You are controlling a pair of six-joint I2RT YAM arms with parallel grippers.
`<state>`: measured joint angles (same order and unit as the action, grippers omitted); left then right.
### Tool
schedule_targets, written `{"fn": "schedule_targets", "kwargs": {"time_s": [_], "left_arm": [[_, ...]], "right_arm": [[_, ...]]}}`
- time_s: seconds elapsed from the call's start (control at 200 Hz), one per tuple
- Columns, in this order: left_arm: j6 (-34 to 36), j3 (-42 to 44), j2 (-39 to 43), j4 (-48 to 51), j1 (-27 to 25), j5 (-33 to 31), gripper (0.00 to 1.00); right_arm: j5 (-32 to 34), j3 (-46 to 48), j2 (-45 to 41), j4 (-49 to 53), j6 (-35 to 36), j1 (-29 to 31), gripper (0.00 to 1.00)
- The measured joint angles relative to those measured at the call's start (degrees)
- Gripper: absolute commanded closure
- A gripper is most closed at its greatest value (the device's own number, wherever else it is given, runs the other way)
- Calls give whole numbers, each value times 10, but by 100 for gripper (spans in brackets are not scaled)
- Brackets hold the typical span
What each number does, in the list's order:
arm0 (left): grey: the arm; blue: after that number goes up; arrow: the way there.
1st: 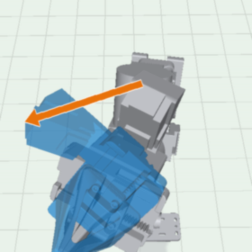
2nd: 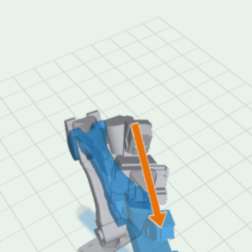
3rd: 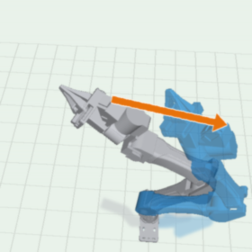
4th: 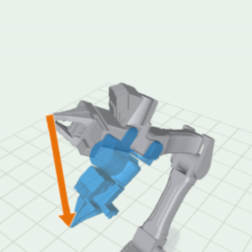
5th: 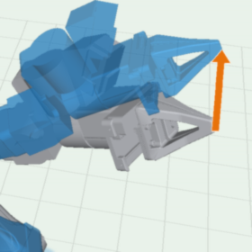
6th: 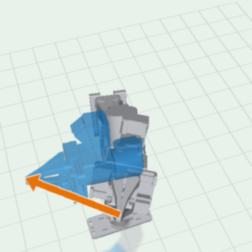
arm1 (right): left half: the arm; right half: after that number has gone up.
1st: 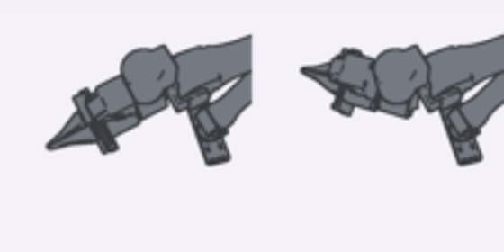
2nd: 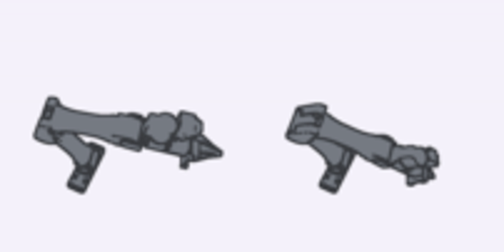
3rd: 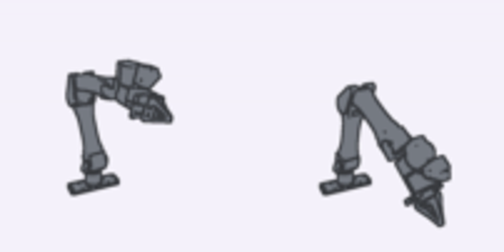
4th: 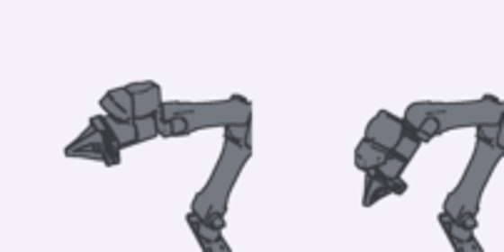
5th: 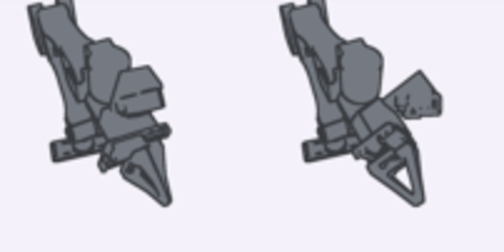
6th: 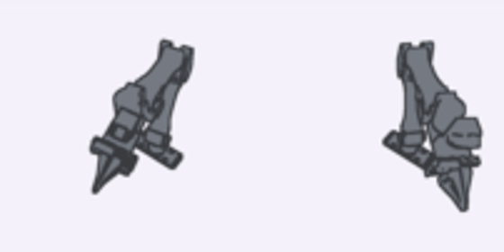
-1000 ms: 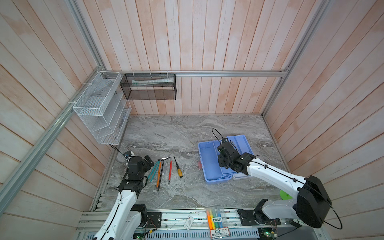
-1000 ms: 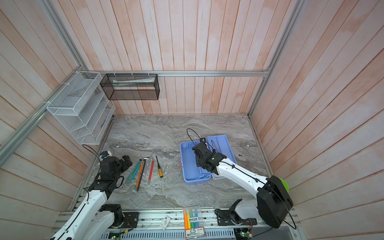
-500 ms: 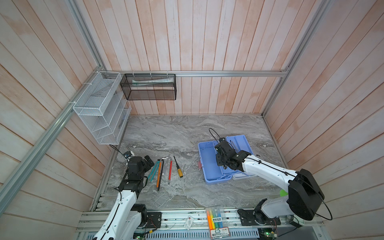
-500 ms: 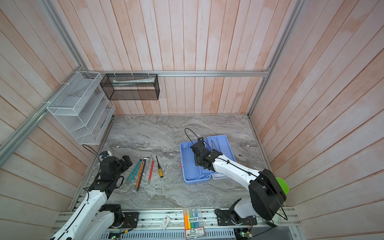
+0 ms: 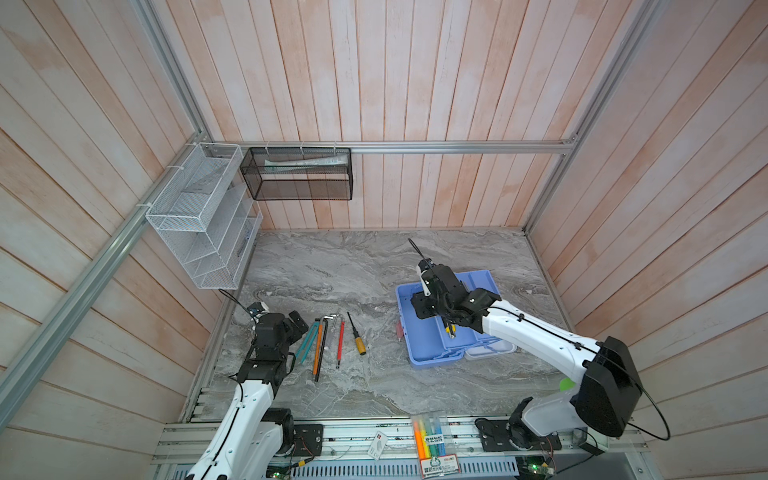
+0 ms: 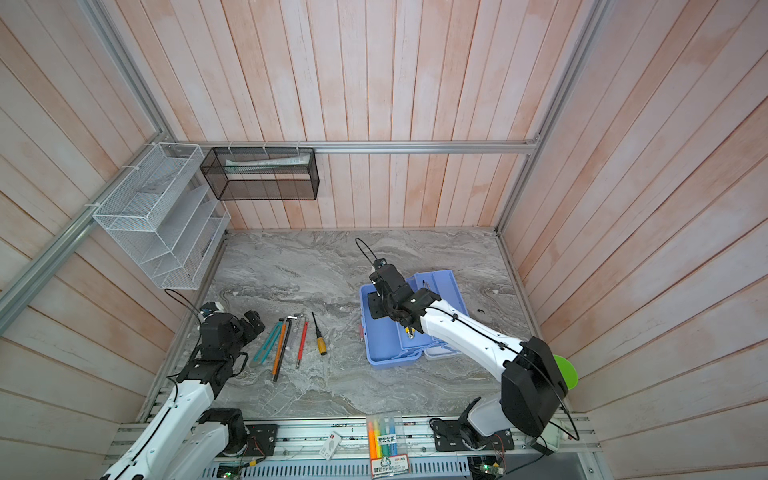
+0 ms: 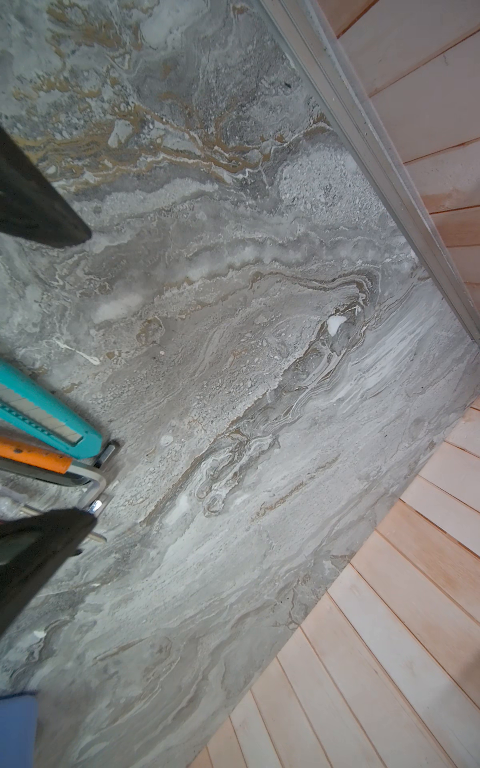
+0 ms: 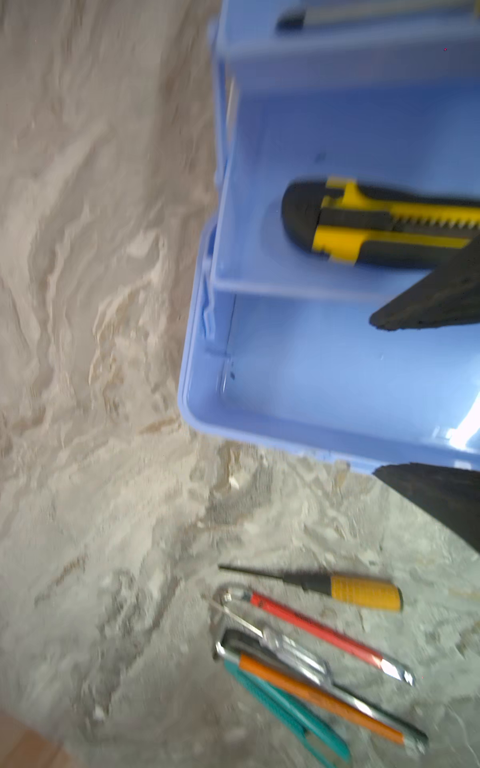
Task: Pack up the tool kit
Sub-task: 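Return the right gripper to the tools and grasp the yellow-handled black screwdriver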
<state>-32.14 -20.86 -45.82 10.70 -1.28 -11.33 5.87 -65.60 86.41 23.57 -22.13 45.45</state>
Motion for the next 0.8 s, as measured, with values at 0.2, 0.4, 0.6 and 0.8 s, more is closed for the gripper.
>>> {"fn": "schedule_targets", "kwargs": {"time_s": [0.2, 0.4, 0.6, 0.8], "left_arm": [[0, 0, 1, 0, 1, 0, 0], [0, 0, 9, 0, 1, 0, 0], [0, 0, 13, 0, 1, 0, 0], [0, 3, 30, 0, 1, 0, 0]], "right_arm": [[-52, -69, 122, -13, -12, 72, 52], [-65, -135, 223, 1, -21, 123, 52], [-64, -215, 299, 31, -19, 151, 52], [-59, -280, 366, 72, -12, 159, 53]]}}
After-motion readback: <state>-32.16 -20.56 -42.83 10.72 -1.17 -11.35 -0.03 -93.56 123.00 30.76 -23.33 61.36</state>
